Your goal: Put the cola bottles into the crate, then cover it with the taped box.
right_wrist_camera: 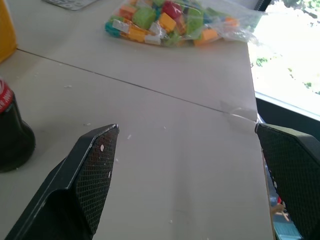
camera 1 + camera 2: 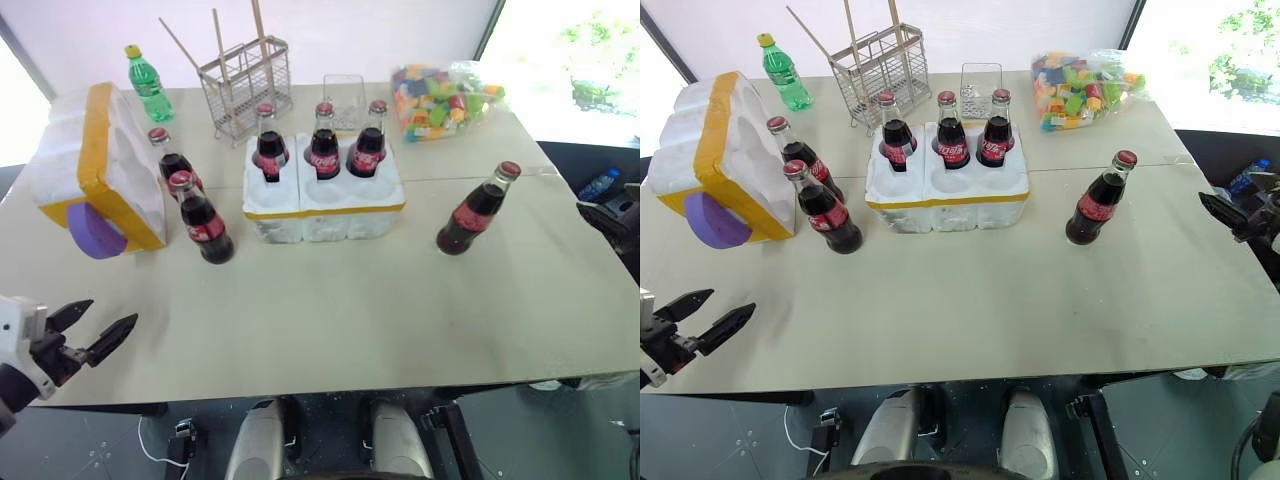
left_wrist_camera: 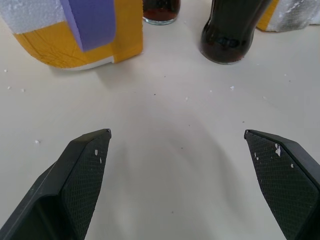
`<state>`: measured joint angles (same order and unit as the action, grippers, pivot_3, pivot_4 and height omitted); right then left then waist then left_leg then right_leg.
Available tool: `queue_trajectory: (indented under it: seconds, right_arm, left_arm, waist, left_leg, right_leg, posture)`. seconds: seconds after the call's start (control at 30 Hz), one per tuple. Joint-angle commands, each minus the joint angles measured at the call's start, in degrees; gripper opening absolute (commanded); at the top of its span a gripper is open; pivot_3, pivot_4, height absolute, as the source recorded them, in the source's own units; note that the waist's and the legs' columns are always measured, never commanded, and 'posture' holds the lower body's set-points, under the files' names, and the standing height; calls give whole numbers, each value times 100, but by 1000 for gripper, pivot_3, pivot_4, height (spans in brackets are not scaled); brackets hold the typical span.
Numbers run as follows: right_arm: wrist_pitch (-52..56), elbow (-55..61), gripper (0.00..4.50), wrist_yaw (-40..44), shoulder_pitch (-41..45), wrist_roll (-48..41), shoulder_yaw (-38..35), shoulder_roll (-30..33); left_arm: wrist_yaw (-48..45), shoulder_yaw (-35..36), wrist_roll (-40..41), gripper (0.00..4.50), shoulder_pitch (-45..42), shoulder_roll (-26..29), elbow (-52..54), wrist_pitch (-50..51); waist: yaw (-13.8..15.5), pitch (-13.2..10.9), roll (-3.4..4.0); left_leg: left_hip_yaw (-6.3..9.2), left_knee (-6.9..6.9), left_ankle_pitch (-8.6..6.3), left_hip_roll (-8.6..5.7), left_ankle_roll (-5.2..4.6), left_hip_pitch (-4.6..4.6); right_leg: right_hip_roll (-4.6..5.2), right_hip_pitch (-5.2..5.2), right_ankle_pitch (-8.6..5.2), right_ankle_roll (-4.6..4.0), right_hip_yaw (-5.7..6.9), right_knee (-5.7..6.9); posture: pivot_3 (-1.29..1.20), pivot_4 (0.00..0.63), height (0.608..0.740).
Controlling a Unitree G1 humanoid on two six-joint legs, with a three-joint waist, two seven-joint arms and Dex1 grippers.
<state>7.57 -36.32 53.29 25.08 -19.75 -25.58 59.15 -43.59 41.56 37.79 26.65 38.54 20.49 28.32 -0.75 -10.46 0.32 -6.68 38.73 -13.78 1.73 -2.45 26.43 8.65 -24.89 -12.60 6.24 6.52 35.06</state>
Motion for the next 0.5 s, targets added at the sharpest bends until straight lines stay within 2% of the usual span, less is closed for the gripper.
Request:
queue_trajectory:
  seconds: [0.03,0.3,0.5]
  right_arm:
    - [207,466,4500,-128,-26,-196,-211,1]
    - [451,853,4500,-338,-200,-290,-238,-107]
    - [461,599,4500,-225,-148,-316,-257,-71]
  left_arm:
    - [-12,109,-53,4474,-1,87,103,-65]
    - [101,145,-36,4474,-139,52,21,-5]
    - [114,61,-62,4474,-252,56,35,2]
  waist:
    - [0,0,0]
    - [9,0,-1]
    - [5,0,0]
  left_leg:
    - [0,0,0,0,0,0]
    - [0,1,0,-1,0,0]
    - [-2,1,1,-1,-1,-1]
  right_leg:
    - [0,0,0,0,0,0]
    - [0,2,0,0,0,0]
    - [-2,3,1,0,0,1]
  posture:
    - [0,150,736]
    - [0,150,736]
    - [0,150,736]
